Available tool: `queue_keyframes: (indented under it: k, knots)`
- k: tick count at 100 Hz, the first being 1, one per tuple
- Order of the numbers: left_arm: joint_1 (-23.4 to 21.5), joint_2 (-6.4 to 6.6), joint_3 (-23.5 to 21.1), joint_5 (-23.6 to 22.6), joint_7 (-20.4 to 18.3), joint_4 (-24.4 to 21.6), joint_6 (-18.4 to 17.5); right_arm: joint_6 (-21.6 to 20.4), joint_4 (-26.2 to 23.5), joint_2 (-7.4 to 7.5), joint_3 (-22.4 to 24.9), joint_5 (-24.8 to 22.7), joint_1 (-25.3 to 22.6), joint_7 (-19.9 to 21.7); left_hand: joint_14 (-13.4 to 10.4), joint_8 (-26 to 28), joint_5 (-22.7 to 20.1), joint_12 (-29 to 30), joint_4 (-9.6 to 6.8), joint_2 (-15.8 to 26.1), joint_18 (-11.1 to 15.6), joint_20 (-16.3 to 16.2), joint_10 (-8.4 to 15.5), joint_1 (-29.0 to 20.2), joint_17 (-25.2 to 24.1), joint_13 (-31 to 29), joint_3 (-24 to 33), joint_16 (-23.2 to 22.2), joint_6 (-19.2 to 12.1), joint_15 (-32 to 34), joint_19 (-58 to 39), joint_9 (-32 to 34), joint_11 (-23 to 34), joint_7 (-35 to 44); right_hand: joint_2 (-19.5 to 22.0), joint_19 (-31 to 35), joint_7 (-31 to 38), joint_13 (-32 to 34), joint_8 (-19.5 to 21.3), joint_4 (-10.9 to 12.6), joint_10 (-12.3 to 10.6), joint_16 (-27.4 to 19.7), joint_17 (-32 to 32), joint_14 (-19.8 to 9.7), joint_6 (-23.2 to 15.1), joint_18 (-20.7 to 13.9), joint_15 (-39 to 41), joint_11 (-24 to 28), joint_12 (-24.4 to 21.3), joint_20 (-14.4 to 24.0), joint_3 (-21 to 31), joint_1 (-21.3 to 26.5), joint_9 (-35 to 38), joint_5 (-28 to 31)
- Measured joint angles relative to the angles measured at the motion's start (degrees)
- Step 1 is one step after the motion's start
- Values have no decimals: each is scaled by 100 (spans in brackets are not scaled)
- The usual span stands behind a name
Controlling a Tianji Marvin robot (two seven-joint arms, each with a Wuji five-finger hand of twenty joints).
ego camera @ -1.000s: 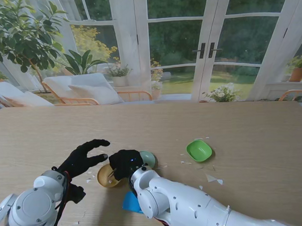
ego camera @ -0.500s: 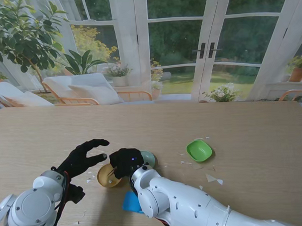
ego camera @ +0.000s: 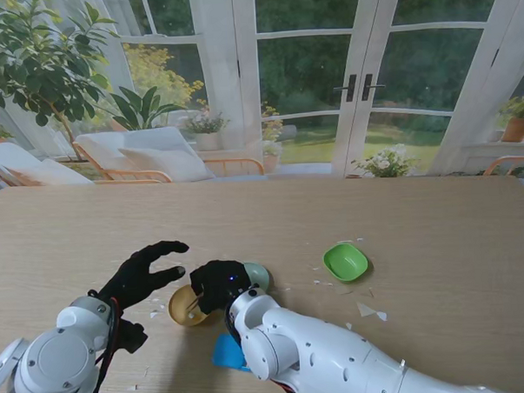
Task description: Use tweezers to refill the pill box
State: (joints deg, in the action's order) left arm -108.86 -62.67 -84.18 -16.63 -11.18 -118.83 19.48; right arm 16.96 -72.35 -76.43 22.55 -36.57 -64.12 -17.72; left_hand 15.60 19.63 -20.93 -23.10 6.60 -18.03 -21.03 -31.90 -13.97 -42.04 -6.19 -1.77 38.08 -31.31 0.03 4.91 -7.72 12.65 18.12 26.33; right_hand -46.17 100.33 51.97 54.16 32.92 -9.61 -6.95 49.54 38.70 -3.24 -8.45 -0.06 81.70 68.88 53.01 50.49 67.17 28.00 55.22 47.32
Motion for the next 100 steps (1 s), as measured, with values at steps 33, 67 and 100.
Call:
queue_keyframes:
  k: [33,67,100]
  knots:
    - [-14,-1,-9,10,0,-8,-2,-32,-170,98,-5,40,-31,245,0,0,0,47,0,0,0,0,0,0,0,0,0,0,0,0,0,0,0,0,0,0,0,0,-64,0,0,0,0,0,0,0,0,0,0,0,-43,16,-2,-3]
    - [-14,-4,-12,10,4,-8,-6,188,-214,135,-89,-250,3,254,0,0,0,49,0,0,0,0,0,0,0,0,0,0,0,0,0,0,0,0,0,0,0,0,-65,0,0,0,0,1,-1,0,0,-1,-1,0,-57,60,-4,-4]
    - [-9,-4,-10,9,1,-8,-2,10,-374,201,113,-39,-109,269,0,0,0,49,0,0,0,0,0,0,0,0,0,0,0,0,0,0,0,0,0,0,0,0,-68,0,0,0,0,1,-1,0,0,-1,-1,0,-57,60,-4,-5]
